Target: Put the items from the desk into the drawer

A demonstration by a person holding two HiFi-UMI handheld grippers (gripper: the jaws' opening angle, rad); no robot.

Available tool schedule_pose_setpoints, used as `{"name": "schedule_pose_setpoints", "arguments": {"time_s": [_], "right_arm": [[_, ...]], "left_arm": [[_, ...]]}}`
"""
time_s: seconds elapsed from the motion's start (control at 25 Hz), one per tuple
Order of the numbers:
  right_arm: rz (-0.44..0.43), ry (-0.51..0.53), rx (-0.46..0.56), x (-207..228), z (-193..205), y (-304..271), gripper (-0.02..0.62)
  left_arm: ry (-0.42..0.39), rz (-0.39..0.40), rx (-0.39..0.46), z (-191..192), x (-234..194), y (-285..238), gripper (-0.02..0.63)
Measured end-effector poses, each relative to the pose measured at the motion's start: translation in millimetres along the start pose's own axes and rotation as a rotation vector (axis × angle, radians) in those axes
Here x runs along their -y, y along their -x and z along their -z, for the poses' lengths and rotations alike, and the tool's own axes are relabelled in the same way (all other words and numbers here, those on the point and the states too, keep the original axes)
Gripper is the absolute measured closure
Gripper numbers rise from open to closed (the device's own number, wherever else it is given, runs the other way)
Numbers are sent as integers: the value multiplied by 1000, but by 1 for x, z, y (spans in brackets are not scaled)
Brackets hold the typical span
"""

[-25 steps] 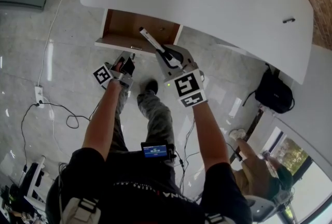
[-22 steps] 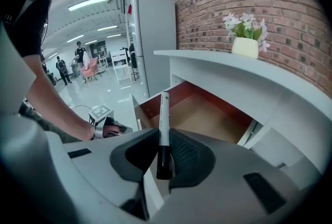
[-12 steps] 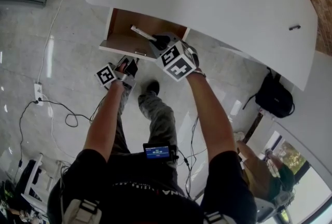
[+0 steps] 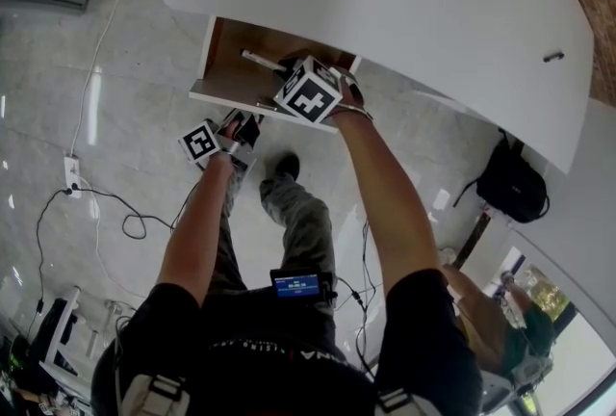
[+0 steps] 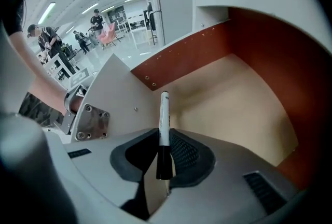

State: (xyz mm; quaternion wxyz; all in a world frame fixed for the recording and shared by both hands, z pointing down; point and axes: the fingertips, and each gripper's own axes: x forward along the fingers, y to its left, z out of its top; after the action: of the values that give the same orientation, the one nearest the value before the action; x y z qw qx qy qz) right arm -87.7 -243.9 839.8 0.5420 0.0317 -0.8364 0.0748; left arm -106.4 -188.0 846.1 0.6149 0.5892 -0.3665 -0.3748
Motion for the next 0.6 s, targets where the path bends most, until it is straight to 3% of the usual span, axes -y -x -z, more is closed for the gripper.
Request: {"name": "schedule_pose_setpoints", "arguments": {"time_s": [0.6], "right_arm": [[-24,46,-96,1,19,-45,523]], "left_arm": [[4,8,-29,3,-7,0,578]]}}
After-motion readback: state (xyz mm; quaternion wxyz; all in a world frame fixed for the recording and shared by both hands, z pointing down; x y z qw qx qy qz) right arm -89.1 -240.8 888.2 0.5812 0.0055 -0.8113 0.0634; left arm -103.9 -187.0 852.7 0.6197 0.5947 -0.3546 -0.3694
